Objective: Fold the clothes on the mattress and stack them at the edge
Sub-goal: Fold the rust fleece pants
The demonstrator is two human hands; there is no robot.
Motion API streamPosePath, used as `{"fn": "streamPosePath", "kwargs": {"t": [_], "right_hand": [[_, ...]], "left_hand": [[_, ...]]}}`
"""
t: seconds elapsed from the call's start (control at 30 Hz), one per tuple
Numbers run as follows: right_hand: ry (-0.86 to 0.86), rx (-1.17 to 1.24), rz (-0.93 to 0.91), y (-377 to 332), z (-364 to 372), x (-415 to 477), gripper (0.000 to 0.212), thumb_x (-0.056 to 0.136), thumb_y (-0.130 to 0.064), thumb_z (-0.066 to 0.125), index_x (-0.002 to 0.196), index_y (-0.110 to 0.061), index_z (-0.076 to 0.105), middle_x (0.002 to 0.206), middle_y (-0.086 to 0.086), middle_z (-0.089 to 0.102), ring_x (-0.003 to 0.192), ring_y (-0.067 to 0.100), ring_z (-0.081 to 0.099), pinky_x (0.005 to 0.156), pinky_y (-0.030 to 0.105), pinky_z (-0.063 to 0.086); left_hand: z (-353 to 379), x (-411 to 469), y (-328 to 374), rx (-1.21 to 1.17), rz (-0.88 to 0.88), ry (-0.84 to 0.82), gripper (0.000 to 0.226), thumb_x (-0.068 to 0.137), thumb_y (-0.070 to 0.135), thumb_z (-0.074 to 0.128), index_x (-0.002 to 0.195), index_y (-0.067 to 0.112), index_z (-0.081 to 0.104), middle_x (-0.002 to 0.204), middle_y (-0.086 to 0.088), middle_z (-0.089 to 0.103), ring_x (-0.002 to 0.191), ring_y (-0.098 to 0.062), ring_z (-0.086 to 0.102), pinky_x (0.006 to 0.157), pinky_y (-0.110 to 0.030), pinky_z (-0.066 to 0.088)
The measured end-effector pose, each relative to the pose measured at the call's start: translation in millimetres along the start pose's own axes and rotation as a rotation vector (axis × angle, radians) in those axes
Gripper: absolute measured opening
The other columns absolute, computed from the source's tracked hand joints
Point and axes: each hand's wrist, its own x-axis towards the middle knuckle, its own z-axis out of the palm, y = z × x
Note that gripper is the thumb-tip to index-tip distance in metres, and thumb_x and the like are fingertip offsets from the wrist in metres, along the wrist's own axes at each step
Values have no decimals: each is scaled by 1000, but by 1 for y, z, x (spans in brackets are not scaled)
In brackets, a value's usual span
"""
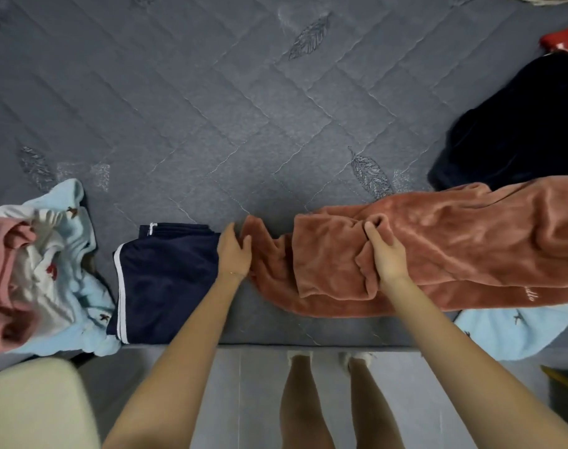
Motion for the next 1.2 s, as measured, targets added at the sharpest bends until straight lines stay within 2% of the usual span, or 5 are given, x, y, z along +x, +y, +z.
{"fn": "streamPosePath", "kwargs": {"t": [0.43, 0.67, 0.93, 1.1, 1.2], "right_hand": [[-24, 28, 20, 43, -12, -10, 7, 87, -34, 67, 85, -28, 68, 91, -5, 72, 83, 6, 65, 78, 21, 47], [-287, 342, 93, 33, 18, -19, 32, 95, -36, 56, 117, -15, 64, 118, 10, 68, 112, 18, 63, 102, 30, 46], [-454, 278, 50, 16, 27, -40, 53, 94, -44, 48, 135, -11, 46, 134, 15, 56, 126, 25, 53, 108, 38, 41], [-849, 187, -28, -1, 55, -74, 66, 97, -49, 15, 152, -13, 23, 160, 1, 21, 147, 18, 19, 119, 36, 19], [-1024, 48, 46, -7, 59, -71, 49, 103, -46, 19, 149, -32, 26, 159, -10, 20, 145, 8, 20, 119, 33, 20]], "left_hand": [[-16, -9, 1, -140, 146, -82, 20, 94, 19, 60, 93, -1, 61, 96, -14, 63, 93, -27, 60, 87, -40, 50], [-64, -27, -43, -92, 86, 366, 31, 96, 33, 54, 80, 6, 51, 66, 3, 47, 62, -10, 44, 63, -31, 40], [-40, -39, -18, 278, 140, 383, 39, 91, 29, 63, 123, 8, 54, 128, -16, 50, 118, -34, 46, 100, -42, 38], [-16, -65, 35, -379, 24, -449, 55, 78, 68, 60, 125, 42, 48, 127, 16, 57, 118, -6, 54, 98, -25, 42], [-12, -64, 34, -339, 75, -549, 89, 75, 52, 74, 147, 33, 25, 143, 16, 41, 129, 2, 41, 107, -24, 34]]}}
